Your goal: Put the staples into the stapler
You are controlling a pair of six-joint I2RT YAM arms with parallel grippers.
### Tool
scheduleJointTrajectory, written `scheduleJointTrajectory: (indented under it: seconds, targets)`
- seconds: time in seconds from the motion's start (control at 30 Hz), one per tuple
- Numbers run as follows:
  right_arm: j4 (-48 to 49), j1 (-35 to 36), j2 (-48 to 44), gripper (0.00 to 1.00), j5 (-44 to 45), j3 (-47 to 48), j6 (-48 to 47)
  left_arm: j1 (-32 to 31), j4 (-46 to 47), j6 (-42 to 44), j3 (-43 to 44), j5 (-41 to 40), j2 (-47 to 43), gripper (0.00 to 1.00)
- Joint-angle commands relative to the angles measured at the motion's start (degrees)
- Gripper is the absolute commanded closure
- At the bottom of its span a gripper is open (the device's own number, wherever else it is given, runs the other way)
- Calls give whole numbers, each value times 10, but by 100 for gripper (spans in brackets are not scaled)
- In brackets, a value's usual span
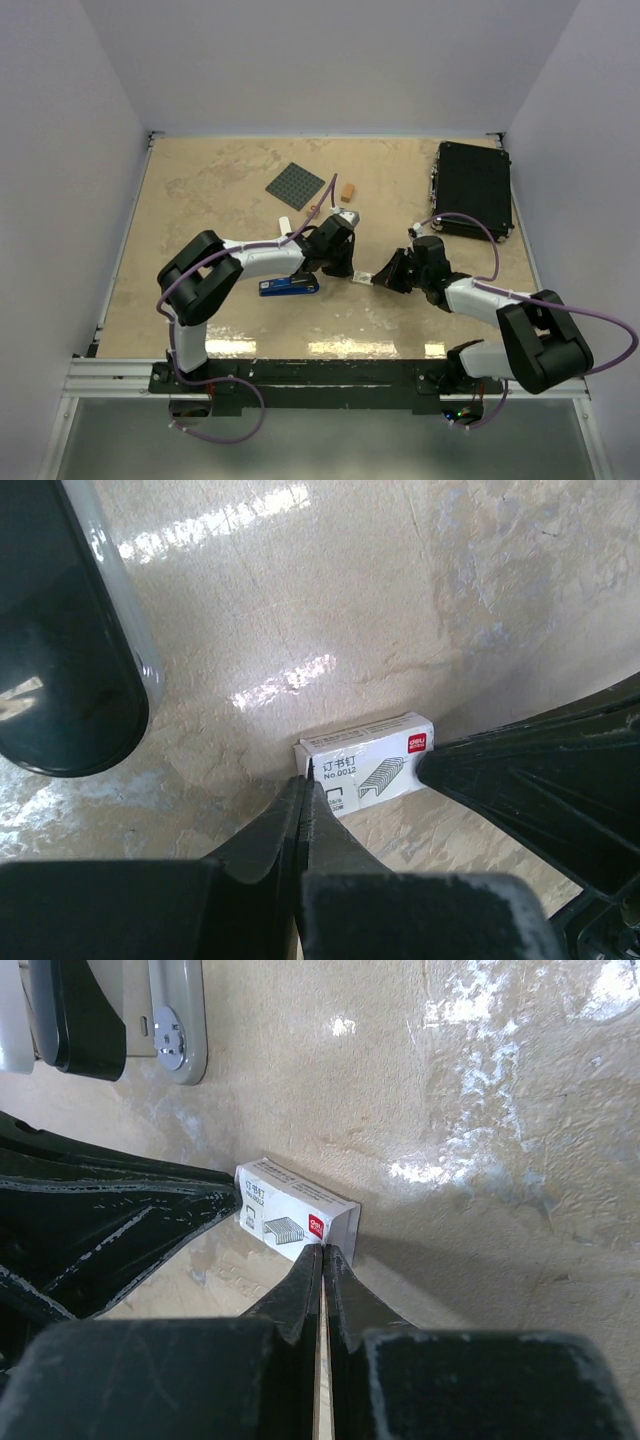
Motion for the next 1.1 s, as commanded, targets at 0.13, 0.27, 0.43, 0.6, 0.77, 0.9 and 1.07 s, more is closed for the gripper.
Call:
scheduleJointTrajectory:
  seconds: [0.13, 0.27, 0.43, 0.6, 0.77, 0.9, 1.07]
  targets:
    - [-36, -10, -31, 100, 1, 4, -8, 6, -27, -4, -10, -27, -36, 100]
    - [-60, -11, -34, 100, 14, 14, -18, 8, -30, -2, -11, -45, -44, 100]
    - [-89, -11, -28, 100, 25, 28, -34, 9, -36, 1, -5, -53, -51, 100]
    - [-85, -11, -31, 100, 18, 29, -38, 7, -33, -1, 4, -17, -52, 73]
    - [-85, -11, -24, 100, 15, 34, -40, 3, -30, -5, 21, 22, -35, 56]
    - [-83, -12, -22, 100, 12, 36, -42, 0, -33, -4, 30, 32, -22, 56]
    - [-82, -12, -16, 100, 12, 37, -45, -3, -36, -1, 46, 37, -3, 58]
